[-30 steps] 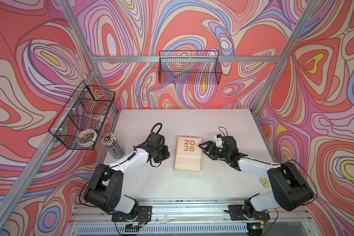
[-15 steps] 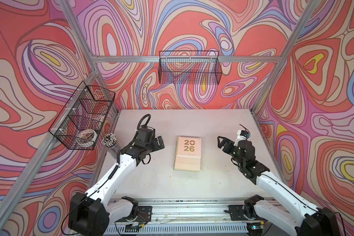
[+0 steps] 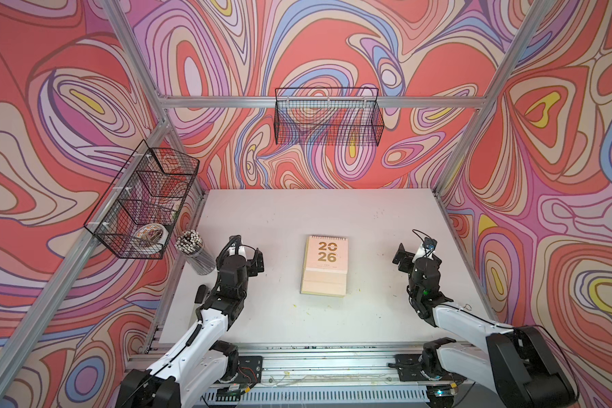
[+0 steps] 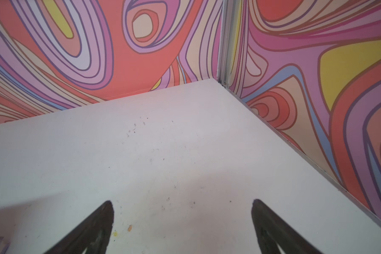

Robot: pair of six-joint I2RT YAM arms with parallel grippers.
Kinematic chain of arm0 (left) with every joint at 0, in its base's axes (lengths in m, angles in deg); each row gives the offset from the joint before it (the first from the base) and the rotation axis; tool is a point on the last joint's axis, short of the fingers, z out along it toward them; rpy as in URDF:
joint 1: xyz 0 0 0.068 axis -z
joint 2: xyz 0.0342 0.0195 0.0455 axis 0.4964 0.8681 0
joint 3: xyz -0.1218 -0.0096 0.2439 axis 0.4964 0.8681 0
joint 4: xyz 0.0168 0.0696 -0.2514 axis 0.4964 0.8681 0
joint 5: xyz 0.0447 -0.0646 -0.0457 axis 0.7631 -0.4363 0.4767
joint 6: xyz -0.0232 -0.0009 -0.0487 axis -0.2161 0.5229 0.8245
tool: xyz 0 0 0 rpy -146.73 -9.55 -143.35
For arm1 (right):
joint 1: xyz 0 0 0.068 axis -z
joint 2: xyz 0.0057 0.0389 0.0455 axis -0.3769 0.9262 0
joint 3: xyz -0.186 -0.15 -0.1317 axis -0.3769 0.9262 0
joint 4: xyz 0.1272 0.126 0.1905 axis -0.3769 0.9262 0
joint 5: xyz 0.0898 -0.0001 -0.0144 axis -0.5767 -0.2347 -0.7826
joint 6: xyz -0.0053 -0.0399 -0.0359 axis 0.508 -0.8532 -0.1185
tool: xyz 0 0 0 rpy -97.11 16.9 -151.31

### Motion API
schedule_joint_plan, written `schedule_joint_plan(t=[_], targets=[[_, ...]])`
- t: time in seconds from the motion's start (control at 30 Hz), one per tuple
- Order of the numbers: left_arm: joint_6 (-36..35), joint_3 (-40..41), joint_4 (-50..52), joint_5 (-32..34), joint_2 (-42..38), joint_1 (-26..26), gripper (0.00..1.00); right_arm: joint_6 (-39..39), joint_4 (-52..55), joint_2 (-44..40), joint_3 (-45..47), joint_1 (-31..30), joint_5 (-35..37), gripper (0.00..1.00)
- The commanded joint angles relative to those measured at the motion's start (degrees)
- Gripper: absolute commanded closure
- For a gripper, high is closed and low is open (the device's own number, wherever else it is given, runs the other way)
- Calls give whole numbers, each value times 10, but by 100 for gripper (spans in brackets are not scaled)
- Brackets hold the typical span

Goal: Stack the calendars
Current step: Reset both arms

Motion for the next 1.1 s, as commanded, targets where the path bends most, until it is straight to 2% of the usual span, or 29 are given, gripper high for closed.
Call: schedule_joint_plan(t=[0.0, 0.1, 0.17, 0.27, 0.43, 0.5, 0.6, 0.7, 0.77, 0.8, 0.87, 0.93, 1.07], targets=[[-38, 12, -124, 26, 32, -11, 0, -1, -137, 58, 12, 29, -44, 2], [-54, 30, -197, 32, 86, -18, 0, -18, -207, 120, 12, 41, -65, 2], [-66, 46, -256, 41, 119, -22, 0, -35, -222, 121, 19, 43, -65, 2], [-68, 70, -331, 34, 153, -36, 0, -78, -332, 160, 44, 51, -54, 1], [-80, 79, -380, 14, 206, -48, 0, -68, -443, 275, 32, 66, -67, 2], [-81, 83, -410, 1, 234, -49, 0, -71, -408, 261, 25, 66, -97, 1], [-89, 90, -474, -26, 301, -51, 0, -79, -446, 287, 29, 69, -123, 2], [-100, 90, -563, -31, 381, -52, 0, -83, -430, 309, 7, 71, -130, 1], [-90, 70, -465, -54, 342, -58, 0, -75, -397, 299, 2, 72, -125, 1], [-90, 61, -448, -70, 343, -63, 0, -78, -418, 308, 3, 73, -124, 1], [-91, 46, -456, -46, 363, -64, 0, -74, -390, 298, -3, 73, -122, 2], [-58, 22, -382, 3, 348, -67, 0, -72, -340, 293, -25, 73, -114, 2], [-60, 10, -372, -5, 354, -70, 0, -69, -214, 284, -86, 76, -122, 1]])
